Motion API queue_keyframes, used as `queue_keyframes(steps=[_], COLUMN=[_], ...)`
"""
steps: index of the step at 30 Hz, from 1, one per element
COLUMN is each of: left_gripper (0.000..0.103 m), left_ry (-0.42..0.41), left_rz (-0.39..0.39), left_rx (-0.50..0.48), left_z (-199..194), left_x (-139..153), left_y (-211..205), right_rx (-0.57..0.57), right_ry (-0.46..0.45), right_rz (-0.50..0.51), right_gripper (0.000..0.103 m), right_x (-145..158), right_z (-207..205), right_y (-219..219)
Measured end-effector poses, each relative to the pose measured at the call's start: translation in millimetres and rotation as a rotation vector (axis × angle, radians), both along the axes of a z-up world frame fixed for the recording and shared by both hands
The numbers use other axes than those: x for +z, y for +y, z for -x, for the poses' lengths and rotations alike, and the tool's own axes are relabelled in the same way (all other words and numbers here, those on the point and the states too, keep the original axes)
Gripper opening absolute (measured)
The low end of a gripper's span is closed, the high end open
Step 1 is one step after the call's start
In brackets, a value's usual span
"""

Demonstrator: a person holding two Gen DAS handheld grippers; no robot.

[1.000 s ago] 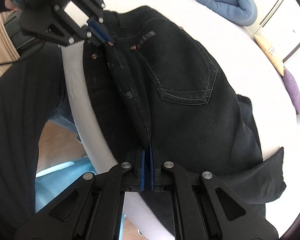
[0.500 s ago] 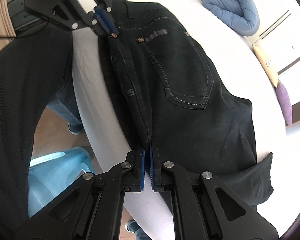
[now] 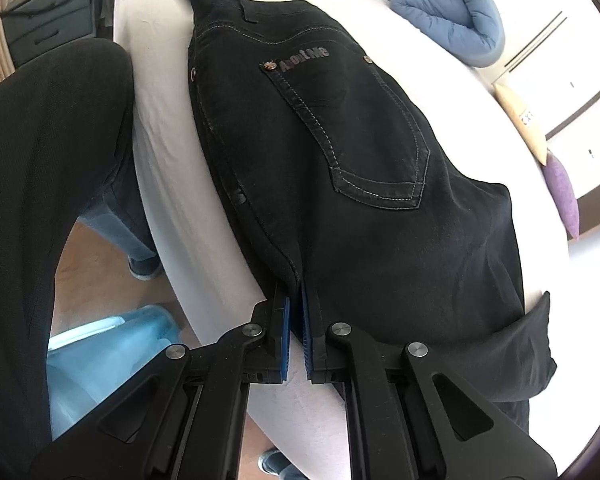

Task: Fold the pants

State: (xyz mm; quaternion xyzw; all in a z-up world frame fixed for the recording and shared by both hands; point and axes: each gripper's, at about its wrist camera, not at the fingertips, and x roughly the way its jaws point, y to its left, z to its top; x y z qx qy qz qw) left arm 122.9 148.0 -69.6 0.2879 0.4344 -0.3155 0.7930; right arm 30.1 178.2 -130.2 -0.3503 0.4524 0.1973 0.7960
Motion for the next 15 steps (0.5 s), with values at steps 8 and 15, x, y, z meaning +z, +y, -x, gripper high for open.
queue_keyframes(steps=[8,15], left_gripper=[0.037,0.040], left_ry=[0.136,0.190], left_rz=[0.034,0.082], left_rx=[0.029,0.127], left_z=[-29,-38], left_x=[-62,-88], left_y=[-113,-126], right_rx=[-0.115,-0.303], right_ry=[-0.006,-0.010], right_rz=[-0.147,-0.474], right_gripper=[0.011,0.079], right_x=[8,62], right_z=[-1,16], right_y=[-15,-93])
